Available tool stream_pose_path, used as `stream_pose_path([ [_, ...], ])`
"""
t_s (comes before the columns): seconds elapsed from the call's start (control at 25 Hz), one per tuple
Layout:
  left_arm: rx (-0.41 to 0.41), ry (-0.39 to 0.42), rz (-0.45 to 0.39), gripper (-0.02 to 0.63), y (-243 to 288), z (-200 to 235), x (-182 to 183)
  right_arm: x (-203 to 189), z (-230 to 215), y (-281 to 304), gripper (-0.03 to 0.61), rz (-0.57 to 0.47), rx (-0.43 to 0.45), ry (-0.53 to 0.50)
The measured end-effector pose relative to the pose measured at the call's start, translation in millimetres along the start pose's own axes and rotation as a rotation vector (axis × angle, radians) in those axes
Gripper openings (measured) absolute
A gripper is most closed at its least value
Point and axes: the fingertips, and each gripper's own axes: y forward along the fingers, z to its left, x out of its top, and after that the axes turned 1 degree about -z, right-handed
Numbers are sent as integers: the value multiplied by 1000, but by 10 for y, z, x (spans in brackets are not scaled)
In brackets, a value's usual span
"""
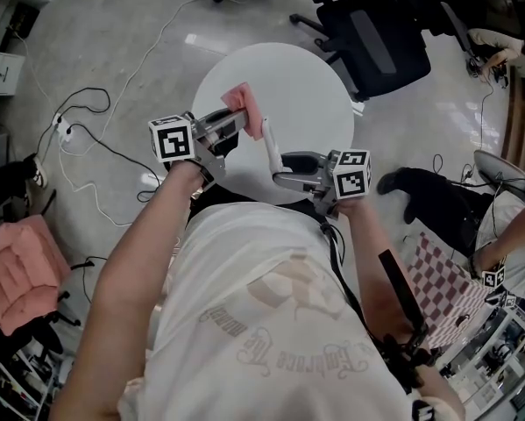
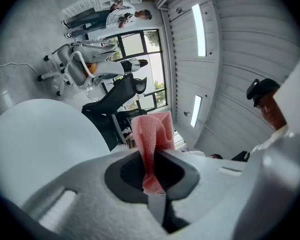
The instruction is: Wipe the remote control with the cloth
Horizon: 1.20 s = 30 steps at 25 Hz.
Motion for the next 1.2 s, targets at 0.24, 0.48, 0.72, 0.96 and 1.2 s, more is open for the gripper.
stream_pose_path([
  [0.24, 11, 25, 106, 18, 69, -37, -245, 40, 17, -3, 247, -14, -1, 3],
  [0.48, 6, 26, 253, 18, 141, -92, -740, 240, -34, -63, 245, -113, -2, 34],
  [0.72, 32, -2, 323, 18, 85, -19, -1007, 435, -79, -95, 245, -231, 24, 86],
  [0.96, 80, -20, 424, 18, -8, 120, -1342, 486, -318, -98, 245, -313, -23, 153],
  [1.2, 140, -22, 472, 18, -181, 317, -1511, 361, -888, -72, 245, -272, -235, 213],
])
